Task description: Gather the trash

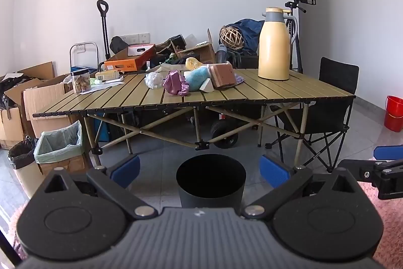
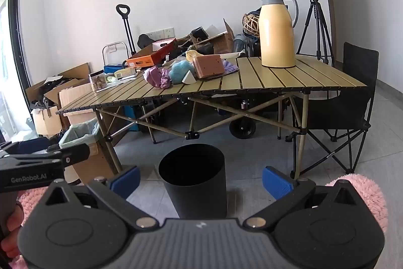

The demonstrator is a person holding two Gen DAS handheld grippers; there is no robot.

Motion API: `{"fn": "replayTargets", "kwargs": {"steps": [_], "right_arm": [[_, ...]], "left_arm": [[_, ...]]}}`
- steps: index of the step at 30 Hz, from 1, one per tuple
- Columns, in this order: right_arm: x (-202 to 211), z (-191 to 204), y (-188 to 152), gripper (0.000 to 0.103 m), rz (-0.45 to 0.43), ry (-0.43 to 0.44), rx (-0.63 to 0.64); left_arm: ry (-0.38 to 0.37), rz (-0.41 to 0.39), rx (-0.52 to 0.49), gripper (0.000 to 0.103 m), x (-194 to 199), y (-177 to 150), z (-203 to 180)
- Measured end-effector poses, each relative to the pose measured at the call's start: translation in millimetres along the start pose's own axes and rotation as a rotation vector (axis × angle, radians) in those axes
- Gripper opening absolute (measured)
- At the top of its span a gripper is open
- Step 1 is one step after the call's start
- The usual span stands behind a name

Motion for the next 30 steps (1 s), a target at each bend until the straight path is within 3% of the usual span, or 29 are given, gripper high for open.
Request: {"fn": "replayTargets", "kwargs": {"steps": [30], "right_arm": [[1.7, -0.6, -0.3, 0.103, -0.002, 0.008, -0.009]], "left_arm": [[-0.002, 0.004, 0.004, 0.103, -0.2, -0.5, 0.4]]}}
Point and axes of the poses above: each gripper's, at about its wrist camera, not at the fingertips, and x roughly against the way its jaws point, z to its left, y to its top, the point moved 9 cm from there along -x, roughly the way its jaws point, and after that the axes turned 14 degrees about -x, right-handed, at the moved point
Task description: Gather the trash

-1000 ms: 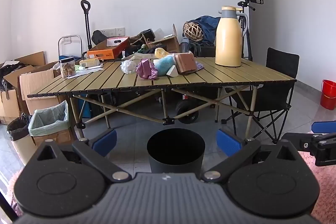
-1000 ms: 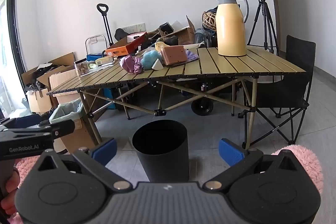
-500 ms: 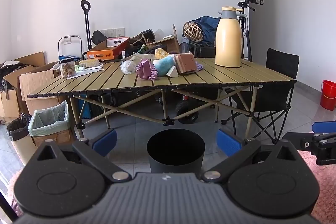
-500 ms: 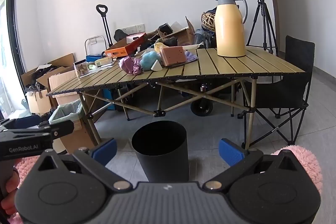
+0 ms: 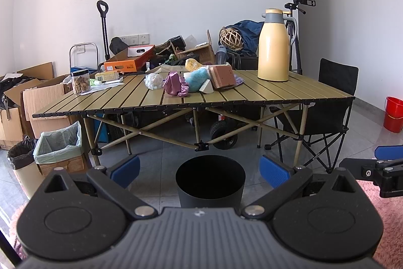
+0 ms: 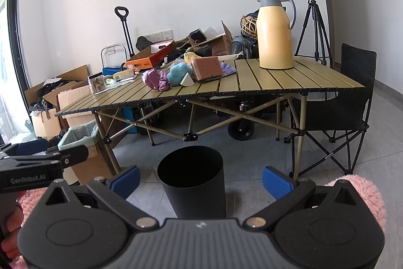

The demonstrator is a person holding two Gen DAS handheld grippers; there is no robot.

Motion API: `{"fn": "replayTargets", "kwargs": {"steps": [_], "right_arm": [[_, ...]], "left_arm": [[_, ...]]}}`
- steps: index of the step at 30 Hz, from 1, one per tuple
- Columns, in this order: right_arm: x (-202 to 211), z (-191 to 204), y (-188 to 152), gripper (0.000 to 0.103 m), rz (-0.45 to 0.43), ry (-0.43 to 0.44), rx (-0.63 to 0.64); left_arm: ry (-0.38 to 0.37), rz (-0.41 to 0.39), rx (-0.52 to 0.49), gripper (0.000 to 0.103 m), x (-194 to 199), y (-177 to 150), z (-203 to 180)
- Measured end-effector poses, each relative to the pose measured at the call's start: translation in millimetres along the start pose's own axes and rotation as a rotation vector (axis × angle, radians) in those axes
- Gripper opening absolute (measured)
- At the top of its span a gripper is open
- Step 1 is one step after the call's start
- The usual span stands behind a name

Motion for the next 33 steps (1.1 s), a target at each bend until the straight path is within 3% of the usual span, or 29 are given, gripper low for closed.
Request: {"fn": "replayTargets", "kwargs": {"steps": [33], "right_arm": [[-0.9, -0.7, 3.2, 0.103, -0.002, 0.002, 0.002]], "left_arm": [[0.001, -0.004, 0.0, 0.103, 0.7, 5.7, -0.8]]}}
Point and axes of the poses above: each gripper's, at about its wrist camera, not at the fingertips, and x roughly against the way its jaws point, z to its left, y to its top, the point moved 9 cm from there along -x, roughly the way its jaws point, and after that the axes turned 14 degrees about -x, right-handed, at the moved point
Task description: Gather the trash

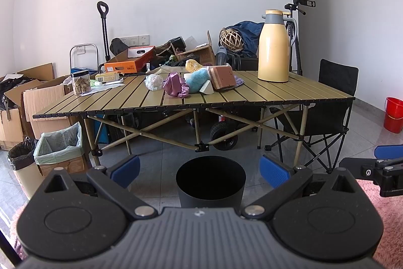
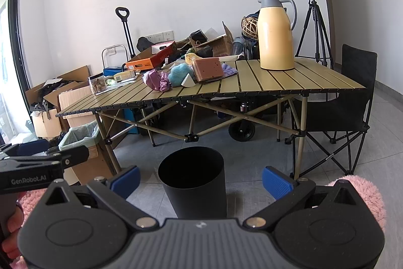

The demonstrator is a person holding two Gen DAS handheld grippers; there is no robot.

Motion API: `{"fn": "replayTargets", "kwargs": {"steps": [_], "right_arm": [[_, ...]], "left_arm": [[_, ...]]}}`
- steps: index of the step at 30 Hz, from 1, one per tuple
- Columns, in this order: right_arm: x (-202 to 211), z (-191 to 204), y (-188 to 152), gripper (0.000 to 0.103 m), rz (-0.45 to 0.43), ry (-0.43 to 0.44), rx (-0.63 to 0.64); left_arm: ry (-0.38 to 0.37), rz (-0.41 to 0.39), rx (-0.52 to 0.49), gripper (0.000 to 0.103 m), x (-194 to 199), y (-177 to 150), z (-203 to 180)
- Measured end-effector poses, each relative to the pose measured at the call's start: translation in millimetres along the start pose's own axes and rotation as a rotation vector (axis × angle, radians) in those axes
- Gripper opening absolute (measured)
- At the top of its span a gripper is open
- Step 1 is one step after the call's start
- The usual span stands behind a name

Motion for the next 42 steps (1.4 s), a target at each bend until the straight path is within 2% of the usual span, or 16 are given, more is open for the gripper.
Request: {"fn": "replayTargets", "kwargs": {"steps": [26, 42], "right_arm": [[-2.3, -3.4, 0.7, 0.103, 0.001, 0.001, 0.005], [-11.2, -3.0, 11.4, 0.103, -0.029, 0.023, 0.022]], "left_arm": [[0.003, 0.0, 0.001, 0.103, 4.2, 6.6, -1.7], [0.031, 0.012, -0.002, 0.103, -14.8, 3.7, 3.3]]}}
Point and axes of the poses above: each gripper's, at about its wrist camera, not at the fingertips, and x roughly against the way its jaws point, z to its left, y to its top, the point moved 9 cm from there along -x, roughly the way its jaws point, and after that the axes turned 14 degrees about -x, right-handed, at the moved point
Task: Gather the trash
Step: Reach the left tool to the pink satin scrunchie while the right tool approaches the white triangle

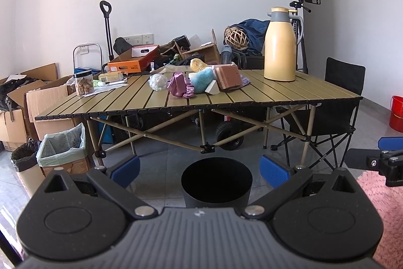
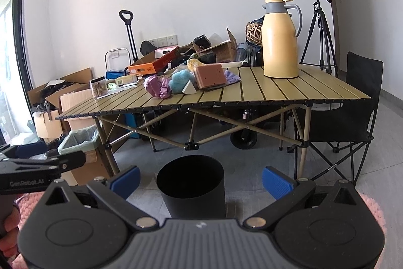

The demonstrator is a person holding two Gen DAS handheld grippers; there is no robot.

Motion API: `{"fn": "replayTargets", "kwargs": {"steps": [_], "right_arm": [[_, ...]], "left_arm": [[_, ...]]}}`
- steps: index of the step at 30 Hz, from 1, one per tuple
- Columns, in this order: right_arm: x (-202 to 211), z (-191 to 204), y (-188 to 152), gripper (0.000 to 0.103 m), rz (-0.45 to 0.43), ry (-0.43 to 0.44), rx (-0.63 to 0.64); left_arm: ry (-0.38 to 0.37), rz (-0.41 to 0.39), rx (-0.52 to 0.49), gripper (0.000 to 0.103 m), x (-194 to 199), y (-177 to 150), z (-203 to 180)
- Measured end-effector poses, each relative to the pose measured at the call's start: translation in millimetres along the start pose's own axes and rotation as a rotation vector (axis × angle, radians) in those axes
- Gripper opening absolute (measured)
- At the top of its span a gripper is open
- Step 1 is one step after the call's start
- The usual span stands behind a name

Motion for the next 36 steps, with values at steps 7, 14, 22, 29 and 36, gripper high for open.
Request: {"fn": "replayTargets", "kwargs": {"steps": [7, 14, 22, 29, 36], "right_arm": [[-18.5, -6.3, 8.6, 0.103, 0.005, 0.011, -0.004], [-44.1, -9.5, 22.8, 0.103, 0.011, 0.025, 0.002], [-75.6, -13.6, 33.0, 0.103, 0.028, 0.038, 0.002], [-104.0, -14.9, 42.0, 0.103, 0.039, 0.044, 0.005], [-134.5, -12.4, 56.7, 0.103, 0.029, 0.063, 0.005]], "left_arm": [[0.025, 0.003, -0.008, 0.103, -14.0, 7.4, 3.8], [0.04, 0.009, -0.01, 0.103, -34.6, 17.2, 10.2], [0.052, 0.021, -0.011, 0.103, -63.8, 30.3, 18.1], [0.049, 0.029, -0.002, 0.103, -93.7, 38.1, 25.7], [0.04, 0.05, 0.016, 0.103, -123.5, 44.7, 36.6]]}}
Point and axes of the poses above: each gripper's, at about its wrist camera, not at the fingertips, and x roughly against the way its jaws point, z to its left, y to its top, the point moved 9 cm from there along -x, roughly the way its jaws point, and after that the axes turned 14 degrees about -x, right-handed, at the moved point
